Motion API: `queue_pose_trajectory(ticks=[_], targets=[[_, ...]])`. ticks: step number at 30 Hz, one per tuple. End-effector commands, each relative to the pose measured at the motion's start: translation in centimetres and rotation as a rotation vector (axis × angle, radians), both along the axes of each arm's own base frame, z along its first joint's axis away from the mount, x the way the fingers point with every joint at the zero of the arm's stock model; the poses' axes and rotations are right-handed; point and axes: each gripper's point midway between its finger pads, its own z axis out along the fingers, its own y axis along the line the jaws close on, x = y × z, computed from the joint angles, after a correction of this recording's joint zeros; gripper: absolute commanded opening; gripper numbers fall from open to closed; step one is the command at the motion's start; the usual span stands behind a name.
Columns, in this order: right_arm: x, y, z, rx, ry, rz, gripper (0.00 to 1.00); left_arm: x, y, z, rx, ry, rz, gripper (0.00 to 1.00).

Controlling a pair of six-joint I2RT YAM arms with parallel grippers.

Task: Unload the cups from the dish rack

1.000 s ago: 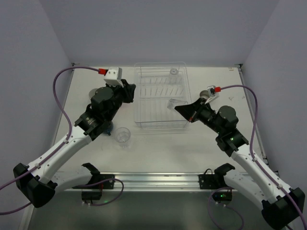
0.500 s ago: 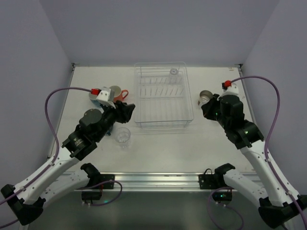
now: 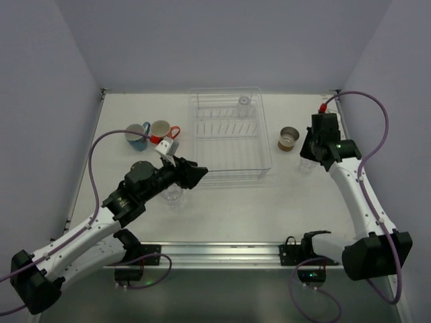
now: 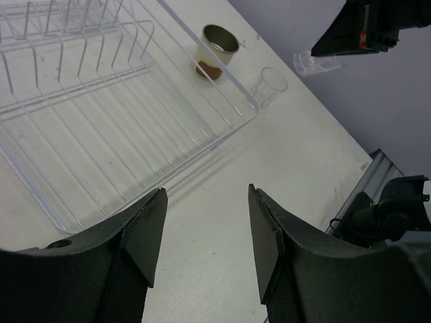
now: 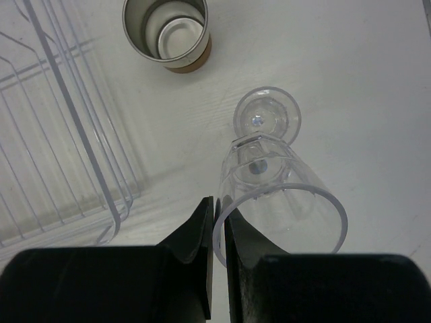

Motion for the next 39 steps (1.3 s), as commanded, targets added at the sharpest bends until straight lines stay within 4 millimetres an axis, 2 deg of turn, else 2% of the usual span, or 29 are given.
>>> queue_pose_trajectory(ticks=[1,8,13,20,28,39], targets=[[2.0,-0.3,1.5,0.003,-0.018,0.034,0.0,-1.1,-1.2,2.4,-0.097,-0.074,-0.08,0.58],[4.2,-1.2,-0.9,0.017,0.065,0.016,0.0,-1.2,-1.4,1.7,-0.08,-0.076,-0.075,0.58],[4.7,-1.3,-3.1,0.041,0.105,0.008,0.0,-0.7,-1.0,1.7,-0.065,-0.084,-0.044,0.58],[5.7,-1.7,-4.7,0.049,0.137,0.005,0.0,-0.8,-1.3,1.4,-0.06,-0.079,-0.056,0.58],[5.1,-2.9,-6.1,0.006,0.18,-0.025,0.0,-0.7,-1.4,1.4,-0.061,-0.08,-0.059,0.58],[5.9,-2.1,-7.9,0.037,0.226,0.013,0.0,-0.6,-1.4,1.1,-0.054,-0.074,-0.055,0.58]])
